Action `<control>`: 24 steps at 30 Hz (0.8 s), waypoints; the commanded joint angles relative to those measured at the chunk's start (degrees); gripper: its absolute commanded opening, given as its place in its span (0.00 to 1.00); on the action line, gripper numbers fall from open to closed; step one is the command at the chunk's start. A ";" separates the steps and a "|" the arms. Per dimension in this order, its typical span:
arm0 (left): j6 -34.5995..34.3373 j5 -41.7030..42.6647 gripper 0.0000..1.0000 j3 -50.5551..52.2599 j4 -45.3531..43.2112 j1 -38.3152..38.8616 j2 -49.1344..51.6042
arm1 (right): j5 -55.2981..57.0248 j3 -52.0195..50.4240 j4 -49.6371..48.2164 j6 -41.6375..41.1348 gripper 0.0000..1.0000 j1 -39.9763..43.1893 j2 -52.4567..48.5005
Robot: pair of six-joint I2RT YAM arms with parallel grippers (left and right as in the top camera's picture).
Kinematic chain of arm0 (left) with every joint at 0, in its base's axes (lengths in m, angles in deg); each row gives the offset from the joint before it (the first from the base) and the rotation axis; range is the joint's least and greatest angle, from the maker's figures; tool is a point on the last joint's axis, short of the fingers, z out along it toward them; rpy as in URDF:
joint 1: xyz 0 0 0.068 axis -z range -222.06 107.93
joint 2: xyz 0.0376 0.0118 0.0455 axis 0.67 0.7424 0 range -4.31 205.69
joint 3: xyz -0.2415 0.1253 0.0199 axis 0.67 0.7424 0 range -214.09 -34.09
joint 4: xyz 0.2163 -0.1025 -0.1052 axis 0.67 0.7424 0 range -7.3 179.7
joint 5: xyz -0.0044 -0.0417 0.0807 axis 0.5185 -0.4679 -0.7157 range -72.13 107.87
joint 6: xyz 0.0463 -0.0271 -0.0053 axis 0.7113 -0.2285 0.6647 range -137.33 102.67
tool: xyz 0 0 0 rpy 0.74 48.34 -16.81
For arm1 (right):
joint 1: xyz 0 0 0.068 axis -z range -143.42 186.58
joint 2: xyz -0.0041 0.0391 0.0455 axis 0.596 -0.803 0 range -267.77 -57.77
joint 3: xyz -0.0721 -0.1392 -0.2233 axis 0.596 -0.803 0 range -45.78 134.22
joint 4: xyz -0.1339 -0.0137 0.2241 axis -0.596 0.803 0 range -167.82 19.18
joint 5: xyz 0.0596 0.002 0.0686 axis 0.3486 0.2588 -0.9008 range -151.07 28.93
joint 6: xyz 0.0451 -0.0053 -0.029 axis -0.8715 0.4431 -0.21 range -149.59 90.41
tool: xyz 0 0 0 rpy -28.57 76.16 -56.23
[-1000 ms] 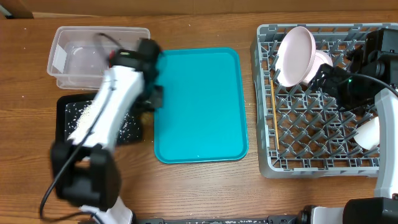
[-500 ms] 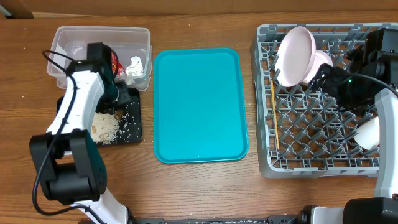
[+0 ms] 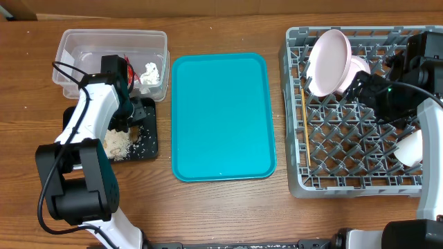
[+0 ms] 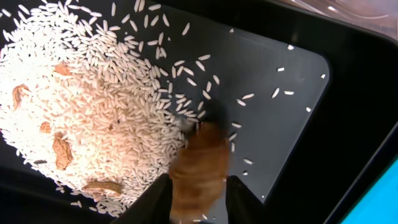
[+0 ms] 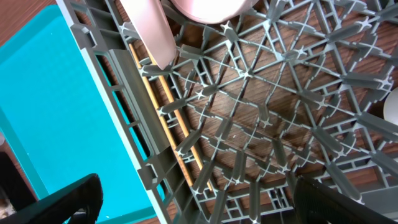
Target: Sort waste into correct bins and load items into the dishwasher
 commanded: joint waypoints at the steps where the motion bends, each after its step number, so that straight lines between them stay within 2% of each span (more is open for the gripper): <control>1: -0.35 -1.03 0.35 0.24 -0.20 0.11 0.37 | -0.09 0.02 -0.20 0.37 1.00 0.09 -0.04; 14: -0.35 0.02 0.42 -3.89 3.56 0.24 -3.63 | -0.83 0.02 -1.57 0.35 1.00 0.00 -0.04; 18: 0.24 6.97 0.56 -7.82 3.45 0.85 -8.09 | -8.52 0.02 -6.14 3.32 1.00 -3.10 -0.04; 22: 2.73 13.07 0.84 -10.03 1.99 2.21 -9.86 | -10.97 0.02 -10.40 8.13 1.00 -10.58 -0.17; 24: 5.09 14.49 0.88 -10.88 2.80 3.17 -9.88 | -9.44 0.02 -12.00 9.20 1.00 -15.19 -0.46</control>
